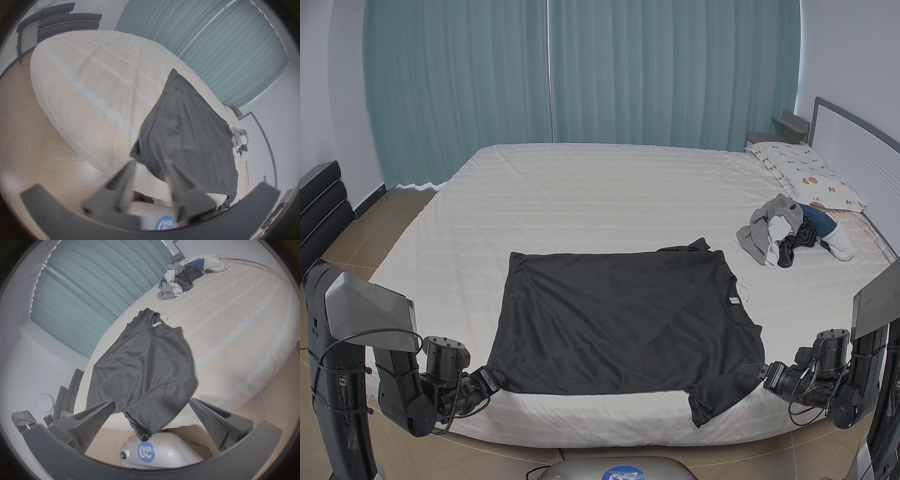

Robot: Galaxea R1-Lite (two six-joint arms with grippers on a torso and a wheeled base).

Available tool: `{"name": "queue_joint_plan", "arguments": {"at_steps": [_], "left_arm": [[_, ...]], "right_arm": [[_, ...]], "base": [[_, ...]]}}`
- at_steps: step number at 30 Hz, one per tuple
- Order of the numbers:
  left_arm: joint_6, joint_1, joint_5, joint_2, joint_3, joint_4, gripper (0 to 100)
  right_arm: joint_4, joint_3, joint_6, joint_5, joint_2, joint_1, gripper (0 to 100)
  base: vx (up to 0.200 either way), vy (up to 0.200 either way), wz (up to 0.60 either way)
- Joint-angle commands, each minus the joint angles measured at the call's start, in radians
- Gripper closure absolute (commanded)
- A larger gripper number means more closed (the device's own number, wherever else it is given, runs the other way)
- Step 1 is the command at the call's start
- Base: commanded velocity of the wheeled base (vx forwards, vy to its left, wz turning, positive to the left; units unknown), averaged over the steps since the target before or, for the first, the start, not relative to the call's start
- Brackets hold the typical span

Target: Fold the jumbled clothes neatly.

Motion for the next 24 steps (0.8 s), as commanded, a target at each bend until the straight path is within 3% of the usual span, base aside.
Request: {"name": "queue_joint_plan", "arguments": {"at_steps": [1,8,24], "left_arm": [[0.025,0.002,0.019,0.013,0.007,0.003,100],[0.074,0.002,0.08,0.006,0.018,0.001,100],[0.16,0.011,0.118,0.003,0.054,0.0,100]], "right_arm": [[-0.007,0.001,-0.001,0.0,0.003,0.001,0],[-0.007,0.004,-0.001,0.0,0.002,0.001,0],[-0.006,0.011,-0.03,0.0,0.006,-0.001,0]], "base": [[0.0,0.0,0.0],[0.0,0.0,0.0],[0.0,0.0,0.0]]}}
